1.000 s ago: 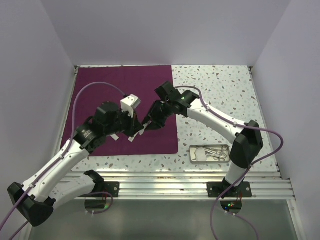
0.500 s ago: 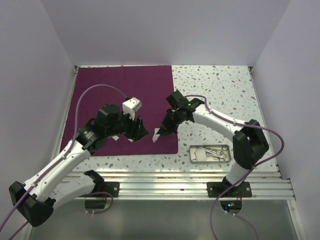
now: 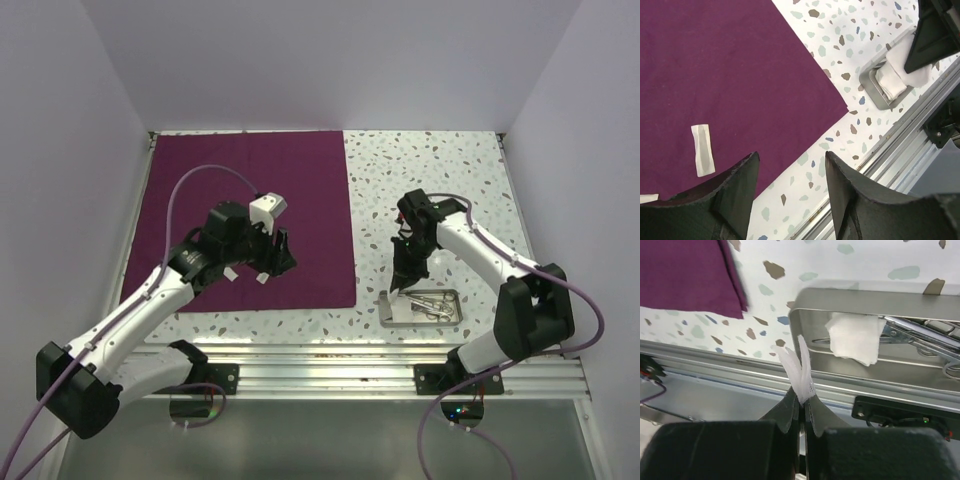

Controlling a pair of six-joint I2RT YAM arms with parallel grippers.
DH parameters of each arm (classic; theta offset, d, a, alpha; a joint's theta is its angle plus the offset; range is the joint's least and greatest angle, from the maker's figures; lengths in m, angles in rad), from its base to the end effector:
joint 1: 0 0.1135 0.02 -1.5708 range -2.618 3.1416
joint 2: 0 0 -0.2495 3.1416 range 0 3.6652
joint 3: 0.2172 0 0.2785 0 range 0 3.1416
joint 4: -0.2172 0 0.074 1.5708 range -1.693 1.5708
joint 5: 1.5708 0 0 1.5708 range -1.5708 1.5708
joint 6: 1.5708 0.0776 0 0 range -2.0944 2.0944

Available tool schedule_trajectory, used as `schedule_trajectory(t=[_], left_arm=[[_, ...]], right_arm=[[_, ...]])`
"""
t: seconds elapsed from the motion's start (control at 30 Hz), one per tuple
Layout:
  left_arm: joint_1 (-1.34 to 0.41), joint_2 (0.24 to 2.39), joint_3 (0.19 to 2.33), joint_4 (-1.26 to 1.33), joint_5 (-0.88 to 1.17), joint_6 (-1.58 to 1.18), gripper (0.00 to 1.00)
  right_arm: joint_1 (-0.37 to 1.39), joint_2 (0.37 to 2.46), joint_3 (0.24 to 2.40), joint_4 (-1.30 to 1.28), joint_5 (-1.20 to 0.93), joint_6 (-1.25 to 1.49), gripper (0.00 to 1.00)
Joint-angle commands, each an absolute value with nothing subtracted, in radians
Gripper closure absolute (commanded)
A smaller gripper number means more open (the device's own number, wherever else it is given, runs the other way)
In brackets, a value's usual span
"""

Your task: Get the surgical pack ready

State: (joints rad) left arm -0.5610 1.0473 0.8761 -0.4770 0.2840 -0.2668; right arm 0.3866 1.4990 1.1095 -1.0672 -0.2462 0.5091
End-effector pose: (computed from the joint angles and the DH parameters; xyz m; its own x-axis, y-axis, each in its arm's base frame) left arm 0.2355 -0.1737 0.2527 -0.6776 0.1269 -0.7244 0.5403 0.7541 -0.3734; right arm 0.2647 0.1282 0.1663 -0.9942 0.1056 0.0186 0.1068 0.9578 0.2669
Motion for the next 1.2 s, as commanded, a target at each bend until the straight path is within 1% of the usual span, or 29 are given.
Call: schedule_trajectory(t=[0.0, 0.23, 0.57, 0.83, 1.17], left_arm=[[-0.534, 1.057, 0.871, -0.42, 0.341, -0.235, 0.41], [-0.523, 1.049, 0.859, -0.417, 0.354, -0.242, 0.43], [-0.515, 1.037, 0.836, -0.411, 0.36, -0.25, 0.43], [-0.506, 1.037, 0.821, -0.413, 0.362, -0.253, 0.44], [-0.494, 1.042, 0.818, -0.416, 0.367, -0.252, 0.44]], right_arm=[[0.374, 1.486, 1.075, -1.095, -0.287, 0.382, 1.0], [0.353, 1.525, 1.017, -1.057, -0.314, 0.322, 1.0], [0.336, 1.546, 0.93, -0.908, -0.388, 0.348, 1.0], [0.292, 1.562, 0.885, -0.873, -0.382, 0.338, 1.0], [0.29, 1.6, 0.89, -0.874, -0.382, 0.331, 1.0]])
